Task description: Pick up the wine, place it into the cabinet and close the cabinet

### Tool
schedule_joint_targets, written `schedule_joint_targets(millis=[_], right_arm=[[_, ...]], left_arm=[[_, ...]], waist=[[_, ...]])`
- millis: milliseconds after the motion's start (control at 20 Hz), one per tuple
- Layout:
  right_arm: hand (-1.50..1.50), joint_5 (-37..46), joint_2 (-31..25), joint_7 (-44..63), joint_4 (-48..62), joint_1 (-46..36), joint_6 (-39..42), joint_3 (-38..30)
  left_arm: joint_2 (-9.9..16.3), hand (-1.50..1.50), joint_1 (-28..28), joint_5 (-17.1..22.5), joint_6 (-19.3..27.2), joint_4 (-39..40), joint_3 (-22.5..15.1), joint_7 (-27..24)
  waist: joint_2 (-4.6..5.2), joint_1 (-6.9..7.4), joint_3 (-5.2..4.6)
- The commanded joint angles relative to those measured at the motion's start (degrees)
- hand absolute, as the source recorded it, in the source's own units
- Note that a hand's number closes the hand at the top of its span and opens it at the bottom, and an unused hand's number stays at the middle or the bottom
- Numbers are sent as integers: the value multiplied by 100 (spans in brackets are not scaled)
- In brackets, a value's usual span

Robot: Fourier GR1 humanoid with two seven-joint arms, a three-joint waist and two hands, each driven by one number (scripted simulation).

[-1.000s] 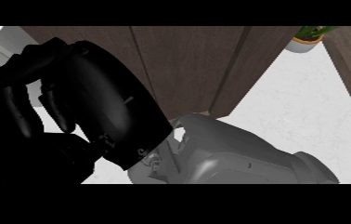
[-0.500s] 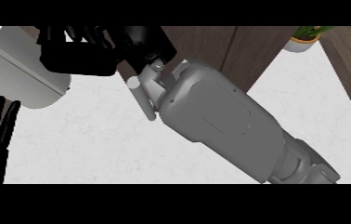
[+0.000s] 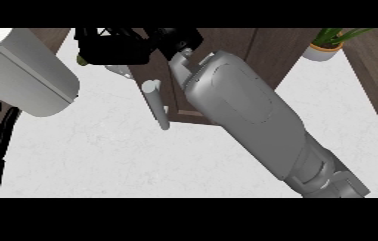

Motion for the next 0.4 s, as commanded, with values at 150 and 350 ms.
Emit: schedule_joint_targets(millis=[150, 350], right_arm=[[150, 392, -505, -469, 933, 53, -42, -328], [150, 424, -610, -631, 1116, 128, 145, -334]], left_arm=[[-102, -150, -62, -128, 21, 27, -57, 16], [-78, -150, -110, -166, 24, -33, -94, 99]], waist=[[232, -55, 39], [245, 3, 40]])
